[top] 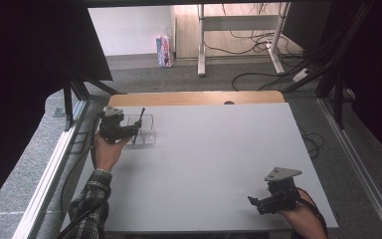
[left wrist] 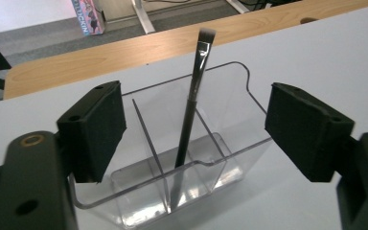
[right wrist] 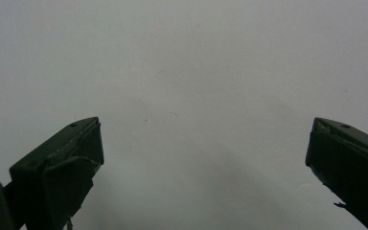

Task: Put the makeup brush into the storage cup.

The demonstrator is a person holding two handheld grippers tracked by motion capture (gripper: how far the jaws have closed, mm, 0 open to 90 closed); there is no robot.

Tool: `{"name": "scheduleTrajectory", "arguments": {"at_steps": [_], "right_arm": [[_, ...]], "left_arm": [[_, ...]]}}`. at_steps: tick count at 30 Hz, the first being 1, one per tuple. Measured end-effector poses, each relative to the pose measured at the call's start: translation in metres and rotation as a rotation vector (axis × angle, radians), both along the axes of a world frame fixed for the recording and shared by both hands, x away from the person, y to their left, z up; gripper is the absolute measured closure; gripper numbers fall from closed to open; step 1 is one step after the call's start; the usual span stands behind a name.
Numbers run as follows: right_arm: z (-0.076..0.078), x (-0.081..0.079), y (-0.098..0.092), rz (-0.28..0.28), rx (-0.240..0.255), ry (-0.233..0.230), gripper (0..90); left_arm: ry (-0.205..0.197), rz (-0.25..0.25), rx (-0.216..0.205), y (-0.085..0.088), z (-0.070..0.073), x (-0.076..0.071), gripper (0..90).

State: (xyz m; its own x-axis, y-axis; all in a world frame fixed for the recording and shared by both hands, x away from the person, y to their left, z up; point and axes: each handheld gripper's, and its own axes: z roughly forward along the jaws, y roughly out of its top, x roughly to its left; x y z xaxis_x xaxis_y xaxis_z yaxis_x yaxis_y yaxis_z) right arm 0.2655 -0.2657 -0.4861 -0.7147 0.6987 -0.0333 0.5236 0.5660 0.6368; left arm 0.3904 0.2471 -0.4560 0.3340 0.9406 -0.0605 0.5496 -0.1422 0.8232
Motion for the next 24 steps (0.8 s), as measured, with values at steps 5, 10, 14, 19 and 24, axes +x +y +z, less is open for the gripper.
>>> {"name": "scheduleTrajectory", "arguments": {"at_steps": [5,10,14,19,24], "right_arm": [[0.0,0.0,0.0,-0.006,0.007,-0.001,0.0],[0.002,0.001,-0.001,-0.018,0.027,-0.003,0.0],[0.002,0.001,-0.002,-0.026,0.035,-0.008,0.0],[0.002,0.002,-0.002,-0.028,0.027,-0.005,0.0],[0.002,0.002,-0.002,-0.028,0.028,-0.003,0.0]], "left_arm": [[0.014,-0.01,-0.012,0.0,0.0,-0.003,14.2],[0.028,-0.014,-0.032,0.001,-0.001,-0.007,7.5],[0.028,-0.022,-0.051,0.002,-0.001,-0.011,5.7],[0.028,-0.051,-0.05,0.002,-0.003,-0.017,3.4],[0.03,-0.058,-0.052,0.001,-0.003,-0.021,2.5]]}}
